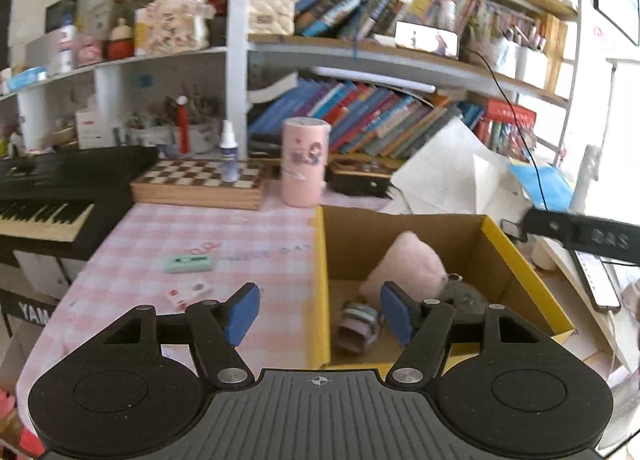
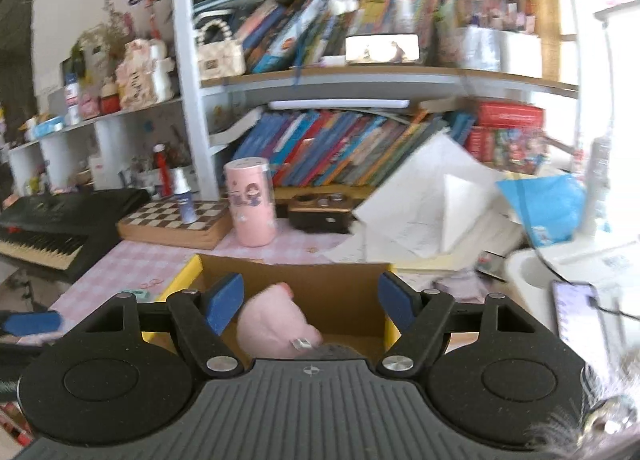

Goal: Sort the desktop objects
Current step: 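Lower into the yellow box and open the right tool while the left tool lowers the plug, then lift both open tools out of the box and back toward the table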

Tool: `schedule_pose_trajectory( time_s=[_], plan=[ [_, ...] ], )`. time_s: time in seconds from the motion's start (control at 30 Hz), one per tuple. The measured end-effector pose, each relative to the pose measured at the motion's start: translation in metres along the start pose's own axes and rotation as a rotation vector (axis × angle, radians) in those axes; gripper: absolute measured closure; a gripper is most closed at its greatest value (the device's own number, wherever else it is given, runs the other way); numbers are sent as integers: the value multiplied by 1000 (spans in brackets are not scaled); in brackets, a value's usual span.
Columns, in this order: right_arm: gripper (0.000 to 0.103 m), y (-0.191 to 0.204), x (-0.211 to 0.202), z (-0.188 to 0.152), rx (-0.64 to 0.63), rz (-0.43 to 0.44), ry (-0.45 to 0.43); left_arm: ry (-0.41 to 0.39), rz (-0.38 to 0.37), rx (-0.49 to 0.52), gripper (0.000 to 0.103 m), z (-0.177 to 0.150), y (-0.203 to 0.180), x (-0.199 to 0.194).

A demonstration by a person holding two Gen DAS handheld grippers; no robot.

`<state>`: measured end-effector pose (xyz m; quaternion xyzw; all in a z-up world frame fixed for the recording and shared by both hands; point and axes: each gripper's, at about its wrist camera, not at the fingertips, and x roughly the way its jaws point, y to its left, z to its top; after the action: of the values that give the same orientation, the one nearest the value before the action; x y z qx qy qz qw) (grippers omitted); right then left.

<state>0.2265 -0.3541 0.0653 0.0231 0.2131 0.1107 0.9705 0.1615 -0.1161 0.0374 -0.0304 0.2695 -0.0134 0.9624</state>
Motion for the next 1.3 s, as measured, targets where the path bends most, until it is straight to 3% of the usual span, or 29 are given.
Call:
schedule_pose_trajectory(
  time_s=[0.27,0.63,1.3],
  plan=[
    [32,27,-42,-41,26,-100,8,-15,-5,0,23,-22,21,-25],
    [32,79,-80,-93,35,-174,103,60,-13,10,21,-66,62,-54],
    [32,165,-114,-146,75,-155,246,175,-21,46,15,-107,119,-95]
  ],
)
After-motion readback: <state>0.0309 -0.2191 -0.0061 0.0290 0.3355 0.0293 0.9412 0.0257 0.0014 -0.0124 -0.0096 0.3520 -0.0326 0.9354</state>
